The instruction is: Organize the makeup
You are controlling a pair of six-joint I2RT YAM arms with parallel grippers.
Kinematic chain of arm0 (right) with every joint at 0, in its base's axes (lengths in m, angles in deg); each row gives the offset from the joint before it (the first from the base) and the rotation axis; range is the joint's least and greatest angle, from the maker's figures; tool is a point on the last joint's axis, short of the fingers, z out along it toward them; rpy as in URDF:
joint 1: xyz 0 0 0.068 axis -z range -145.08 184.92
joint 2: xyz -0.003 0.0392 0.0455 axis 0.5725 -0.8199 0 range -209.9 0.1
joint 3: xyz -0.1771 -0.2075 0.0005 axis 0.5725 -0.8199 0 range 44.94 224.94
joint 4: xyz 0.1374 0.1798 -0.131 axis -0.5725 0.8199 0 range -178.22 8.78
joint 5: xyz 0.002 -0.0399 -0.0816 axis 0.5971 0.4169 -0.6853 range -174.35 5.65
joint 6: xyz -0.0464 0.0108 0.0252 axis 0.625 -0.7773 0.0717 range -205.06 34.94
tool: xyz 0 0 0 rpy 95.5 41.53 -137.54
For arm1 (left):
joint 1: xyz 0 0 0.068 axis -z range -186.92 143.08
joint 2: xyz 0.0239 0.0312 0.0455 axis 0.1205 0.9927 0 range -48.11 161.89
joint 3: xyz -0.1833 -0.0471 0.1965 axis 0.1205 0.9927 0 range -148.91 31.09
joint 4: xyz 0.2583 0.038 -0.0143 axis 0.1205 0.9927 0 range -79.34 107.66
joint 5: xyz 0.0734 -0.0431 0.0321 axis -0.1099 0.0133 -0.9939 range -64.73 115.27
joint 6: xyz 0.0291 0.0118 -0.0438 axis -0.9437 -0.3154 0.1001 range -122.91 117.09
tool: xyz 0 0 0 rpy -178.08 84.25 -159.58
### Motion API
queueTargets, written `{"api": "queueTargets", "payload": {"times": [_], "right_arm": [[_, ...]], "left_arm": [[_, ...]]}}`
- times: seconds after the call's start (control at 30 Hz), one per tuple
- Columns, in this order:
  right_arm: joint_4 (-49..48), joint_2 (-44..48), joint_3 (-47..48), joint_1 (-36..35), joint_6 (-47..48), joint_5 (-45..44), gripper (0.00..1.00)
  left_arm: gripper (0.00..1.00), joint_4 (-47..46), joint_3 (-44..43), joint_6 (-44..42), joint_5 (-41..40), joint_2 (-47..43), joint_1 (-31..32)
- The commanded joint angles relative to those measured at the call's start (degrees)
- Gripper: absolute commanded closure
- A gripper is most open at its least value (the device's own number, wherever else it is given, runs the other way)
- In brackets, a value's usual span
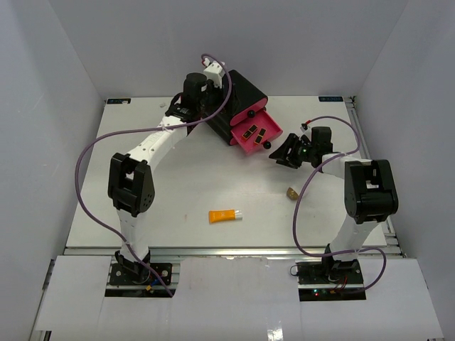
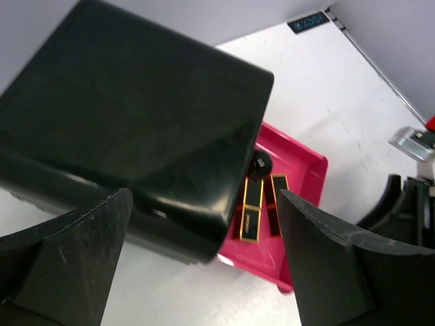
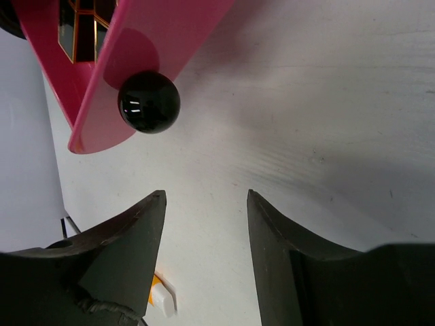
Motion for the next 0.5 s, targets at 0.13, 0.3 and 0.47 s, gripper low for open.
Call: {"api": "queueTargets", "payload": {"times": [0.13,0.3,0.47], "right_arm": [[-4.50,-1.77,1.89,0.23,-3.25,0.75,0.47],[-5.01,-2.48,1.85,0.26,-3.26,-0.85,0.50],[-5.64,-4.76,3.59,0.20,-2.63,-2.37,0.53]], "left_arm": [[0.03,-1.88,-8.91,-2.45,2.01,5.23,-0.12],[0.05,-2.48,-7.93,-3.70,4.35,5.78,-0.09],[0.06,-2.46,-7.32,-4.49,5.00,6.18,-0.03]]}}
